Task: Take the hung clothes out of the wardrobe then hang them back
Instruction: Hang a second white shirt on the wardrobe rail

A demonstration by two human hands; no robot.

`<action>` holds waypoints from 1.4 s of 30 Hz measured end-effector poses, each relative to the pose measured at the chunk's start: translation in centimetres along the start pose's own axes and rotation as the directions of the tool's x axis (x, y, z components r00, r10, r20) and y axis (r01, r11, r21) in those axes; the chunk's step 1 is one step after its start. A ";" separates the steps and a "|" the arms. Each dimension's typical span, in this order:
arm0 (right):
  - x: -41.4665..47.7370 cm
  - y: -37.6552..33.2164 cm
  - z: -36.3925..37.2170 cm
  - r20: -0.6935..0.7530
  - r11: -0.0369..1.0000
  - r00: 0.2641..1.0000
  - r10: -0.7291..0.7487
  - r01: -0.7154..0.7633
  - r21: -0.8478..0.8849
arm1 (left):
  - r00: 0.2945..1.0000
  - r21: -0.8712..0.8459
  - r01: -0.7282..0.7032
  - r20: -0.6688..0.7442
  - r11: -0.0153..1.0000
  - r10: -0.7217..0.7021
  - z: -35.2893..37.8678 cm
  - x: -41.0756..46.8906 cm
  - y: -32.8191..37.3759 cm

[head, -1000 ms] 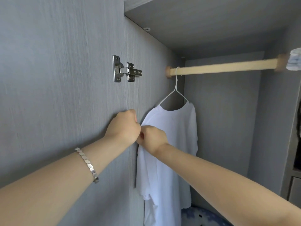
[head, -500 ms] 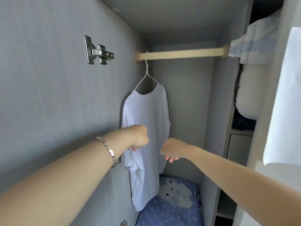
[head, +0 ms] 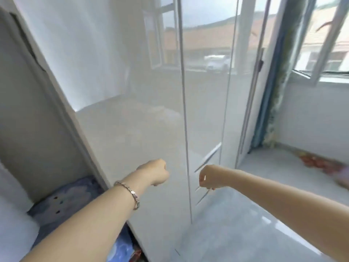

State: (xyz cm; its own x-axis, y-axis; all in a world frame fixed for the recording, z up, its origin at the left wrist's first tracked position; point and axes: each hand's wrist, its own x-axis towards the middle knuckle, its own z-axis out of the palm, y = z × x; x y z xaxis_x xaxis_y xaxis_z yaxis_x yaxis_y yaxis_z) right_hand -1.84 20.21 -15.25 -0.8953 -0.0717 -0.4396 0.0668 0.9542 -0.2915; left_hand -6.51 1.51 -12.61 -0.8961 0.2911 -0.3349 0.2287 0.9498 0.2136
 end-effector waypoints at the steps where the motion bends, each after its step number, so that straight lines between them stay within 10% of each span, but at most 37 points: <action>1: -1.7 4.2 0.4 -0.002 0.997 0.997 0.072 -0.072 0.024 | 0.998 0.037 -0.068 0.021 0.997 0.067 1.3 1.0 3.6; 17: -24.7 56.2 7.4 -0.046 0.570 0.612 0.790 -0.704 0.424 | 0.759 0.035 -0.626 0.259 0.779 0.598 22.3 11.2 57.4; 27: -28.3 75.9 9.0 0.152 0.172 0.322 0.934 -0.782 0.599 | 0.502 0.063 -0.843 0.447 0.534 0.741 31.2 18.4 81.2; 42: -33.6 100.9 11.1 0.350 -0.416 -0.226 0.909 -0.526 0.742 | 0.170 0.020 -0.982 0.528 0.187 0.832 41.3 23.3 116.3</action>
State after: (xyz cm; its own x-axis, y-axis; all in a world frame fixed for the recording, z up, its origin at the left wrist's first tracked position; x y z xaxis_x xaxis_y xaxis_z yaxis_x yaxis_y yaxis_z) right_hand 39.84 115.70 -39.35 0.4171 0.7819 -0.4634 0.7696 -0.5751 -0.2776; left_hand 14.94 123.46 -33.47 0.2391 0.9005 -0.3632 0.9306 -0.1058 0.3504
